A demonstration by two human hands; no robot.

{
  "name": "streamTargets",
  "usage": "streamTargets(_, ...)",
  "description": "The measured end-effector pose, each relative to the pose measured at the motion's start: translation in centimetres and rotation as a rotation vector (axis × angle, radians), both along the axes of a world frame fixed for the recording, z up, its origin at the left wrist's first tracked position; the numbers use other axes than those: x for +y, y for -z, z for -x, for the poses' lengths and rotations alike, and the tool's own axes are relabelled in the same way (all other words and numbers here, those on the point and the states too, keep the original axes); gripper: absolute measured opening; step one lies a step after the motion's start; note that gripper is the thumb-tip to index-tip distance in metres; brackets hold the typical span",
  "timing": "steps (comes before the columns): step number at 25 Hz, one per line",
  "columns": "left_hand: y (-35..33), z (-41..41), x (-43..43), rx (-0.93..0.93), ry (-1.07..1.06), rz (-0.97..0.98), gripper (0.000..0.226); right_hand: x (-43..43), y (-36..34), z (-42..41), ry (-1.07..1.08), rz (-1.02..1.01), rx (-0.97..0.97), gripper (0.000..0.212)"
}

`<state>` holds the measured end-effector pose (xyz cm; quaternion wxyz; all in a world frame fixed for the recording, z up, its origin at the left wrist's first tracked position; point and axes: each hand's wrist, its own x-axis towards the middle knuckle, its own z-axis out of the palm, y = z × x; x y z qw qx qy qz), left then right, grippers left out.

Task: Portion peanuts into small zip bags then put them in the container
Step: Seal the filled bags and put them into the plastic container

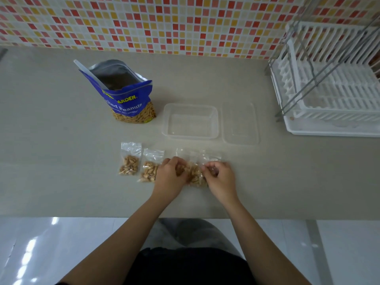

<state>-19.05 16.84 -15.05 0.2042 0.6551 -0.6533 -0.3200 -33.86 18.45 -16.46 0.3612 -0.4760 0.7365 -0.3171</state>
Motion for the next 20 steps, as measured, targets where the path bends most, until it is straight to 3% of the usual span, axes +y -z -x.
streamTargets(4, -2.6, -0.4, 0.0, 0.146, 0.009, 0.169, 0.019, 0.0, -3.0, 0.9, -0.045, 0.189, -0.002, 0.005)
streamTargets(8, -4.8, -0.2, -5.8, 0.275, -0.059, 0.161, 0.027, -6.0, -6.0, 1.4, 0.024, 0.3, -0.13, 0.006)
streamTargets(13, -3.7, 0.6, -12.3, 0.109, -0.151, 0.177, 0.033, -12.5, -4.6, 0.2, 0.037, 0.227, -0.056, 0.011)
streamTargets(15, -2.9, 0.9, -13.4, -0.004, -0.111, 0.101, 0.036, -13.8, -3.6, -0.3, -0.006, 0.121, 0.017, 0.013)
streamTargets(18, -1.4, 1.2, -13.2, -0.127, -0.021, -0.081, 0.039, -14.5, -2.6, -0.6, -0.139, -0.077, 0.178, 0.025)
streamTargets(20, -0.8, 1.3, -12.8, -0.232, 0.03, -0.103, 0.035, -14.6, -2.5, -0.7, -0.282, -0.118, 0.333, 0.034)
